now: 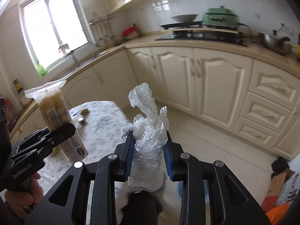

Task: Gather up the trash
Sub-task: 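Carry the bottle and snack bag with both tools to the wastebasket, then open both tools over the wastebasket to drop the bottle and bag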

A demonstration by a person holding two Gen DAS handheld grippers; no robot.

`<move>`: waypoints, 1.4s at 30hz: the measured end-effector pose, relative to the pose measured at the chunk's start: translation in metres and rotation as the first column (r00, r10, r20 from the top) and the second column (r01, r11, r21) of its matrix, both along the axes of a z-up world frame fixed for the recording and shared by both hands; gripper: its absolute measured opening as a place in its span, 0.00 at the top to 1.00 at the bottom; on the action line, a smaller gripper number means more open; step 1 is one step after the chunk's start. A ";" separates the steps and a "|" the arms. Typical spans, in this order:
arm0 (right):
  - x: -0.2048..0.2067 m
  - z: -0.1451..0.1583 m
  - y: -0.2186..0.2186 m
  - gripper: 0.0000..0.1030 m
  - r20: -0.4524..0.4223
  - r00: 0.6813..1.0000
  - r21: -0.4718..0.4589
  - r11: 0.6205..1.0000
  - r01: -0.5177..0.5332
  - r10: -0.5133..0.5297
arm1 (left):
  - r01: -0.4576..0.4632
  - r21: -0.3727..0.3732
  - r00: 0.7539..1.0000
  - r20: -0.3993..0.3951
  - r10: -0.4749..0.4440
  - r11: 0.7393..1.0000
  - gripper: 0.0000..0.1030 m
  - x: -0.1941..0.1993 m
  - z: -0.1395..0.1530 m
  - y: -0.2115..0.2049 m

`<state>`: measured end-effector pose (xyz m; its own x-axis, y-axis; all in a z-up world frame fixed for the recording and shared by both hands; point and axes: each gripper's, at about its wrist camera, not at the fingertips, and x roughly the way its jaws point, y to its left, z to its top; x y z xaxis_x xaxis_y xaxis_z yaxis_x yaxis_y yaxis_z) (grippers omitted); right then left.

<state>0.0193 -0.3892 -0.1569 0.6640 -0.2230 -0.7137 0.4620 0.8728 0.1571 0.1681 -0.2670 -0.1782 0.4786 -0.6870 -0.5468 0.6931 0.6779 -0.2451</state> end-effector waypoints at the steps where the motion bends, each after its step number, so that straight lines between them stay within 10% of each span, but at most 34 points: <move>1: -0.005 -0.001 -0.009 0.72 -0.004 1.000 -0.002 1.000 0.022 -0.022 | 0.025 0.004 1.000 -0.016 -0.025 1.000 0.70 -0.001 -0.003 -0.011; 14: -0.057 -0.093 -0.117 0.72 -0.146 0.966 0.117 0.965 0.233 -0.215 | 0.237 0.116 0.947 -0.249 -0.203 0.965 0.70 0.016 -0.077 -0.132; 30: -0.072 -0.241 -0.193 0.72 -0.352 0.899 0.323 0.868 0.378 -0.261 | 0.311 0.280 0.842 -0.525 -0.127 0.908 0.69 0.093 -0.175 -0.259; 35: -0.075 -0.265 -0.198 0.68 -0.387 0.887 0.345 0.853 0.392 -0.251 | 0.309 0.318 0.824 -0.560 -0.085 0.897 0.32 0.107 -0.196 -0.287; 42: -0.081 -0.281 -0.197 0.18 -0.402 0.873 0.353 0.833 0.425 -0.275 | 0.262 0.378 0.856 -0.516 -0.033 0.888 0.15 0.110 -0.206 -0.312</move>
<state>-0.0619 -0.5865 -0.4381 0.3152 -0.0263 -0.9487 0.8120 0.5248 0.2552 0.2781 -0.5788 -0.3839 -0.0144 -0.3744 -0.9272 0.6615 0.6918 -0.2896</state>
